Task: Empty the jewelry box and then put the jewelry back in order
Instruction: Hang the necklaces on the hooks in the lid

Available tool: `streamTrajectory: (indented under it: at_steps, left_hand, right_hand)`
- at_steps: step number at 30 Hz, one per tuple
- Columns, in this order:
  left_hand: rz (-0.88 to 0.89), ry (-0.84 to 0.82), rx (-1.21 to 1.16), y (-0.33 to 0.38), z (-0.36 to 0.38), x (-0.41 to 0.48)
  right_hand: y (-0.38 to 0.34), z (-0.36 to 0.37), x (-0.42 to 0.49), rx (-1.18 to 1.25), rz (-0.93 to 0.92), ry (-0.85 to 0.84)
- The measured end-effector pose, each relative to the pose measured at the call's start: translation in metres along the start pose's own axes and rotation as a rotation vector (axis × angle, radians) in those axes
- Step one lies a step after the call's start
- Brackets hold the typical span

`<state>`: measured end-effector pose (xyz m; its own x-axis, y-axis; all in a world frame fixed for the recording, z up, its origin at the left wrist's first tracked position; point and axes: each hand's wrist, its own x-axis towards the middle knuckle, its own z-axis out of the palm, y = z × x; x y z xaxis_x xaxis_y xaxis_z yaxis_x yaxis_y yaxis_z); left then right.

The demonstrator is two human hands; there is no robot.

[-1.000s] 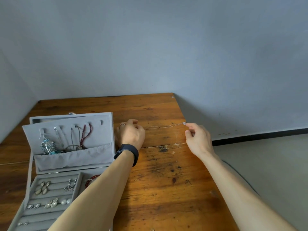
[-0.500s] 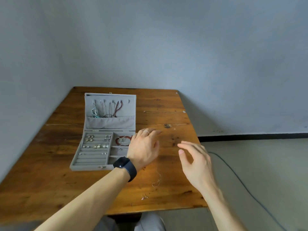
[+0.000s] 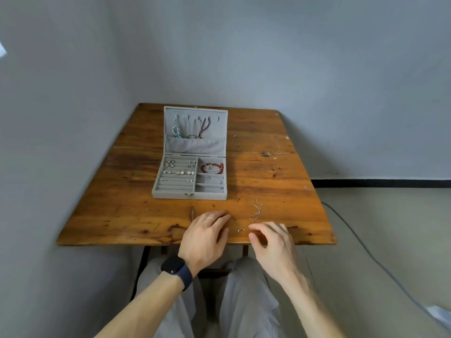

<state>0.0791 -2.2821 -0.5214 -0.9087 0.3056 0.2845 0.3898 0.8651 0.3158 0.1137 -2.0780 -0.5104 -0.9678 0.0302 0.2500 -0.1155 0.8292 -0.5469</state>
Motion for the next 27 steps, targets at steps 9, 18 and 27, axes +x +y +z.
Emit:
streamTrajectory:
  at_steps: [9,18,27]
  left_hand:
    - [0.108,0.128,0.169,-0.005,0.022,-0.021]
    - [0.113,0.108,0.169,-0.008,0.026,-0.020]
    - [0.059,0.093,0.110,-0.001,0.019,-0.019]
  right_hand:
    - [-0.002,0.017,0.006,-0.025,-0.022,0.080]
    - [-0.009,0.018,0.010,-0.033,-0.075,0.146]
    - [0.028,-0.006,0.015,0.152,0.035,0.197]
